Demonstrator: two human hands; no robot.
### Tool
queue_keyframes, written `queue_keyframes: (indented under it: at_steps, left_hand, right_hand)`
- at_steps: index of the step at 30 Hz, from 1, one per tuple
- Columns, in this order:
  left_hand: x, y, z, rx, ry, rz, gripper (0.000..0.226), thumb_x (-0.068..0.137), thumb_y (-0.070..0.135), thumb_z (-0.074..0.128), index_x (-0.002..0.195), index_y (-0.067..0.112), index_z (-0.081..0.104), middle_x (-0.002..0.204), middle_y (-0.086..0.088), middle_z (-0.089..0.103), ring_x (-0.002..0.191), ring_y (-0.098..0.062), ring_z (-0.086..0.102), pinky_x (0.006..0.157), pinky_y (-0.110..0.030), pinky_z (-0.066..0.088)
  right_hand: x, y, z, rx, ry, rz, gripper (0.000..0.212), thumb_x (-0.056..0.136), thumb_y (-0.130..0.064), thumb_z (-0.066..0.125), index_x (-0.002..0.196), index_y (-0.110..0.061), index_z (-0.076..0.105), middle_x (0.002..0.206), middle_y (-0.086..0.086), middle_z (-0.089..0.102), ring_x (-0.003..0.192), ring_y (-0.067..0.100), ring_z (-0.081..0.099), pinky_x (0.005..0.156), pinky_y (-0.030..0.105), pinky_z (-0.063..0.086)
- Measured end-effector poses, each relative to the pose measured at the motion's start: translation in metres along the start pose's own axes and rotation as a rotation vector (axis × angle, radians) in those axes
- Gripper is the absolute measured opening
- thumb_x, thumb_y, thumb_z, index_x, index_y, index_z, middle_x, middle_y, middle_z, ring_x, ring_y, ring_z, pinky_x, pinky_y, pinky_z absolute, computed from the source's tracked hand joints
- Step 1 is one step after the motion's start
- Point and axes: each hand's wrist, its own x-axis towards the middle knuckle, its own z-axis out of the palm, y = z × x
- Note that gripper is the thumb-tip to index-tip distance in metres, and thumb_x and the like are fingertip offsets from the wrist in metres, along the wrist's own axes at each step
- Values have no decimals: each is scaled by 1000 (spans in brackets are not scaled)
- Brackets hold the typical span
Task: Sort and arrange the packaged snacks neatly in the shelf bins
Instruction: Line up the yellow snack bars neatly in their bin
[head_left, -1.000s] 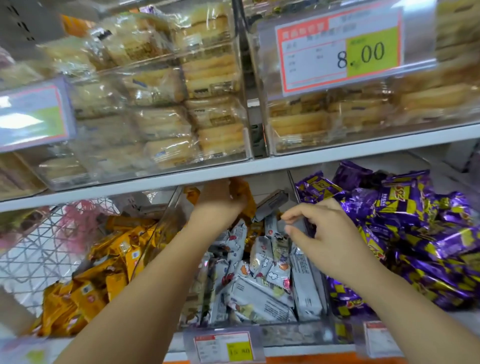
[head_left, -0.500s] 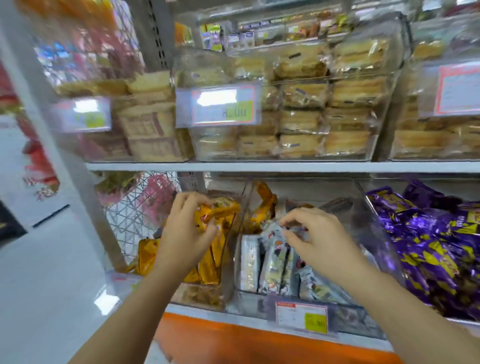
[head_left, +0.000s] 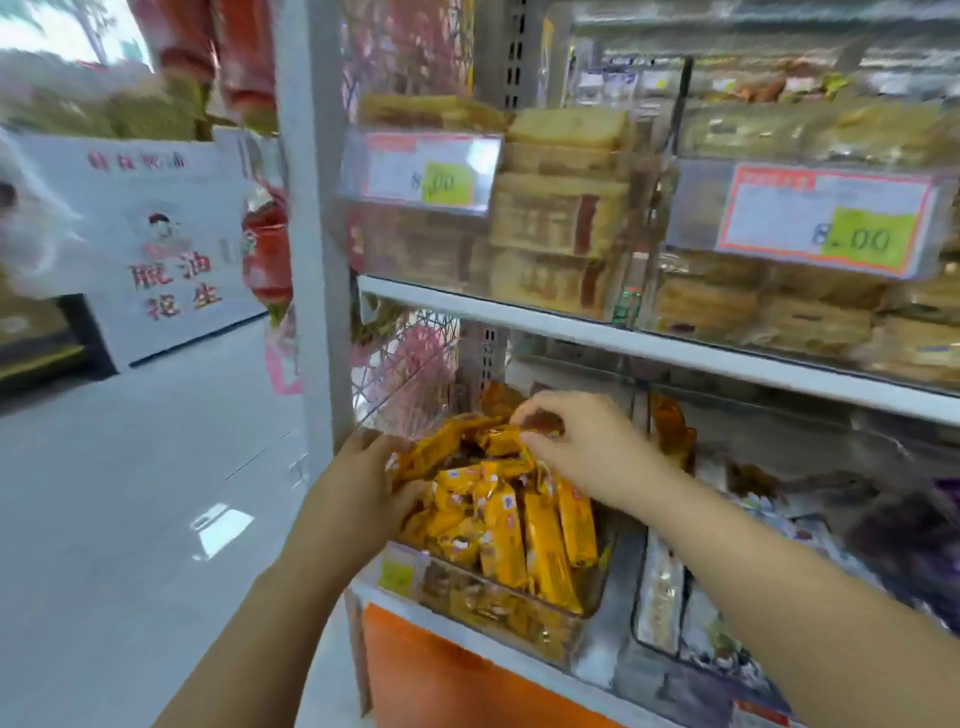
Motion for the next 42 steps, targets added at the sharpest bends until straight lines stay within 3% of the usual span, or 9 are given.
queue_keyframes:
  at_steps: [9,14,17,22,25,31,36,39,42]
  left_hand:
    - [19,-16,11,-75,-132,135,44,94,15,49,133,35,48,143,13,36,127,-10,42,94,-11,27]
    - [27,-20,10,-160,-193,117,29,90,13,46,112,31,52,99,13,56,80,-2,47,65,-7,34]
    - [27,-19,8,-200,-240,46,18,93,18,43,106,29,48,74,9,49,66,-1,47,56,-12,33]
    - [24,-15,2,-217,-358,23,37,88,39,30,118,35,52,118,13,49,107,-5,46,94,-24,38]
    - [23,-14,-4,-236,-389,-9,52,79,43,24,120,38,56,119,13,46,111,-4,45,97,-22,36]
    - [25,-15,-7,-161,-396,-56,31,96,28,41,122,38,56,117,9,49,106,-7,49,93,-25,41]
    - [24,-15,-9,-168,-387,-64,30,96,29,41,120,38,56,115,9,50,103,-6,50,90,-25,43]
    - [23,-16,-9,-170,-392,-58,31,96,30,41,122,37,55,116,9,49,104,-7,50,91,-25,43]
    - [23,-17,-8,-179,-395,-55,31,96,30,41,123,36,54,116,9,48,104,-6,49,91,-24,42]
  right_hand:
    - [108,9,62,-303,-461,-35,35,91,-11,54,125,-19,58,129,1,57,113,17,54,92,24,40]
    - [126,22,74,-315,-580,-80,47,89,-10,60,134,-18,50,137,3,50,122,18,47,103,27,34]
    - [131,30,79,-428,-584,-132,55,85,-19,65,136,-26,46,139,0,46,125,18,43,103,27,34]
    - [141,48,87,-441,-247,-37,16,88,-33,58,101,-25,61,108,5,62,94,23,58,80,35,49]
    - [141,57,86,-442,-151,7,15,88,-24,60,101,-21,64,109,8,58,96,28,58,80,37,50]
    - [130,37,90,-274,-467,-249,45,82,-10,67,125,-20,59,119,-2,59,87,3,49,65,11,36]
    - [137,32,94,-433,-598,-250,67,78,-1,65,138,-21,41,130,2,49,90,9,47,73,22,40]
    - [139,39,97,-568,-637,-293,81,75,-1,69,144,-23,31,143,2,36,119,21,45,96,34,43]
    - [142,40,102,-560,-625,-369,70,79,-7,67,141,-23,38,140,0,41,121,21,46,95,33,42]
